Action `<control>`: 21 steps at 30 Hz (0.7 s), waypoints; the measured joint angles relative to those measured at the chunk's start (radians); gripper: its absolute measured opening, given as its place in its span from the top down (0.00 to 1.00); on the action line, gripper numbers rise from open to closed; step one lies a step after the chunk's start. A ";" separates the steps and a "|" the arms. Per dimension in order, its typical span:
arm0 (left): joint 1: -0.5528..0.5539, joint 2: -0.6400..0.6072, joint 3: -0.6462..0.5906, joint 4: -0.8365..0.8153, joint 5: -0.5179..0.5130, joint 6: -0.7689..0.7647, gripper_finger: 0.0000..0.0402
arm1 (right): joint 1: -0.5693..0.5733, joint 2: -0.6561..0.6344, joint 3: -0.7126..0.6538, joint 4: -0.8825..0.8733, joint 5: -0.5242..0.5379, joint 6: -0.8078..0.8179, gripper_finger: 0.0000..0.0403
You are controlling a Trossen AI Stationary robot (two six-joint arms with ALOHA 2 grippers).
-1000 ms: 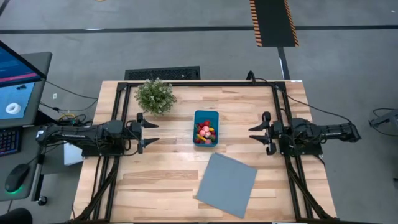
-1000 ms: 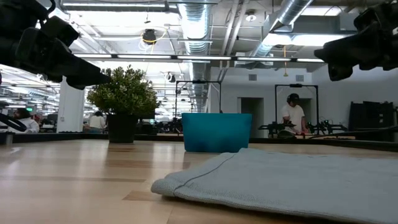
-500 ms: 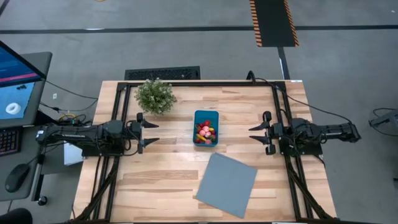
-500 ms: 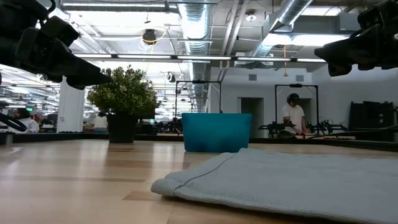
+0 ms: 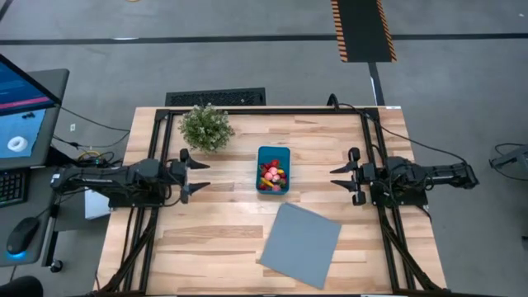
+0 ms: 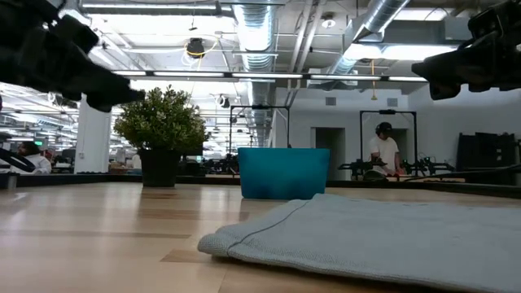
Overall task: Pick and placing Produce into tupperware
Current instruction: Return to Home Position
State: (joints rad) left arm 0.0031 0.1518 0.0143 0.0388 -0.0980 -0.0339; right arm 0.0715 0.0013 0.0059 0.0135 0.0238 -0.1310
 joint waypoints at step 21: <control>-0.038 -0.152 -0.002 -0.006 0.145 0.089 0.29 | 0.000 0.000 0.000 0.000 0.000 0.000 0.61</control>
State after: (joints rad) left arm -0.0347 0.0002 0.0120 0.0324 0.0475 0.0548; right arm 0.0715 0.0017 0.0059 0.0132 0.0238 -0.1310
